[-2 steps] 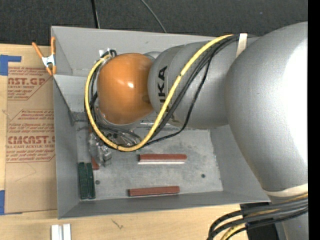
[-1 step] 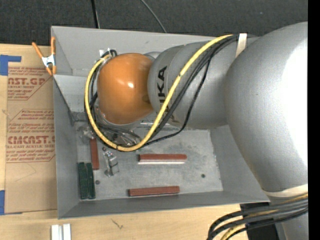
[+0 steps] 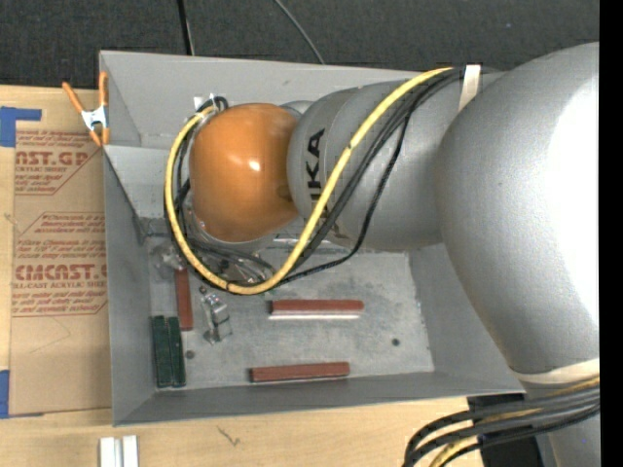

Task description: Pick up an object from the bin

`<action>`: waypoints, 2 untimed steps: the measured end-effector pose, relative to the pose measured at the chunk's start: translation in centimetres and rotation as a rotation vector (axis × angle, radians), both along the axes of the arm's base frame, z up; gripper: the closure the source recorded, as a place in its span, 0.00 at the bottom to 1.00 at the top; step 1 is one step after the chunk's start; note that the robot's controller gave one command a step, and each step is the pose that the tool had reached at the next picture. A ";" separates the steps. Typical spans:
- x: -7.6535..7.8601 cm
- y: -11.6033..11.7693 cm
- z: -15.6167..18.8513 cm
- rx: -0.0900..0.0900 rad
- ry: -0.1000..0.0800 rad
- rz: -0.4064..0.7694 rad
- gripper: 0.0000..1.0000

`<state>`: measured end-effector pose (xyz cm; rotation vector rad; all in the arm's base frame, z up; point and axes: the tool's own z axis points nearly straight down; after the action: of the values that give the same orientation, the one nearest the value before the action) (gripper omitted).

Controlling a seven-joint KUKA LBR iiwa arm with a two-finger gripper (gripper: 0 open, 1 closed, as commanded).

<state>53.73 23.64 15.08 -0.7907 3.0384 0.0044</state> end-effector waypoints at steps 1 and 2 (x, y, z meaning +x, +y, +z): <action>1.7 0.4 -2.9 0.000 -0.011 0.206 0.00; 2.9 -1.1 -7.3 -0.001 0.000 0.430 1.00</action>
Offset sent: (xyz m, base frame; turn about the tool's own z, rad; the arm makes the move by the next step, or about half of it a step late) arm 0.0291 -0.0122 -0.0733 -0.4314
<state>56.64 22.50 7.73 -1.4205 2.8004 0.0035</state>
